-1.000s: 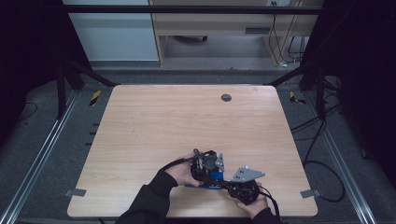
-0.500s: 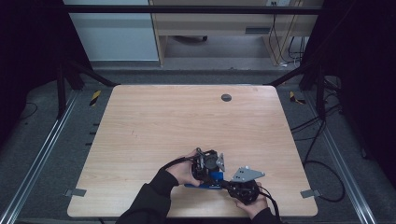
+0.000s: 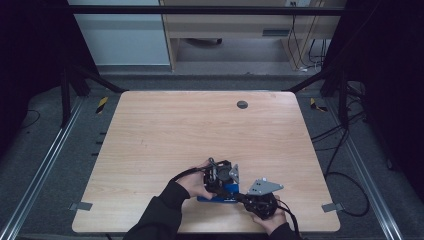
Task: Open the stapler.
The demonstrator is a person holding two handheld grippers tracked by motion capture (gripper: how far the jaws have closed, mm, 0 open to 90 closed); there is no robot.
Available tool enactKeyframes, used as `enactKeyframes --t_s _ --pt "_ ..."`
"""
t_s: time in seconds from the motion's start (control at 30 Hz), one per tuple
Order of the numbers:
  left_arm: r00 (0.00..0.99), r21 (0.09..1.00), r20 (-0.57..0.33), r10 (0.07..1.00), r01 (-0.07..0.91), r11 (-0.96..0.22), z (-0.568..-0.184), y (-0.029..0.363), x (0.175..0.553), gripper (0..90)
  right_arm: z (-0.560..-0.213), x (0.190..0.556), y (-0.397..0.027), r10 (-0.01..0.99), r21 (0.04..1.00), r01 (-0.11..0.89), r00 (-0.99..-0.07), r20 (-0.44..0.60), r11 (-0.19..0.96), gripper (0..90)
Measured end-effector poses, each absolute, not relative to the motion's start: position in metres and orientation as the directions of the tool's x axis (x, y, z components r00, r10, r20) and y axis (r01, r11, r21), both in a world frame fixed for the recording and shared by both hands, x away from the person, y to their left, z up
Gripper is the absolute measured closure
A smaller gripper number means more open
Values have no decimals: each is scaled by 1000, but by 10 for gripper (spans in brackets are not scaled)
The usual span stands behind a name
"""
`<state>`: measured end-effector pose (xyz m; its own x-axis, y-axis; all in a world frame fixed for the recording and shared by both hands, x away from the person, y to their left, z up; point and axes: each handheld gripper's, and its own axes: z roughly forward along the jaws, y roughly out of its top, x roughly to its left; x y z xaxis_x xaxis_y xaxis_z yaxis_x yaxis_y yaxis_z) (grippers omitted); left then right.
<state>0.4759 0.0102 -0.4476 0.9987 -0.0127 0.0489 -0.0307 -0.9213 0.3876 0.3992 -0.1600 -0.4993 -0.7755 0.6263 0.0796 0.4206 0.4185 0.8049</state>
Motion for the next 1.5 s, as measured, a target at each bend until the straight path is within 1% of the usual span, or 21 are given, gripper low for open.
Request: enactKeyframes --t_s 0.17,0.37,0.83,1.07,1.3,1.5 --pt "999 399 40 -13 -28 -916 -448 11 476 660 -499 400 -160 625 804 430 -775 95 411 900" --pt "1000 413 24 -10 -19 -911 -448 13 478 660 -499 400 -160 624 804 426 -776 90 414 900" --pt "999 435 33 -13 -26 -900 -449 16 477 662 -499 401 -160 623 801 433 -776 98 414 900" --pt "999 463 36 -2 -18 -886 -451 19 475 662 -498 400 -159 626 798 432 -775 91 420 900" --pt "999 464 40 -2 -21 -886 -450 19 474 663 -498 400 -159 626 796 436 -774 94 420 900" --pt "1000 478 29 4 -11 -878 -452 21 475 663 -498 400 -158 625 796 430 -776 84 427 900"
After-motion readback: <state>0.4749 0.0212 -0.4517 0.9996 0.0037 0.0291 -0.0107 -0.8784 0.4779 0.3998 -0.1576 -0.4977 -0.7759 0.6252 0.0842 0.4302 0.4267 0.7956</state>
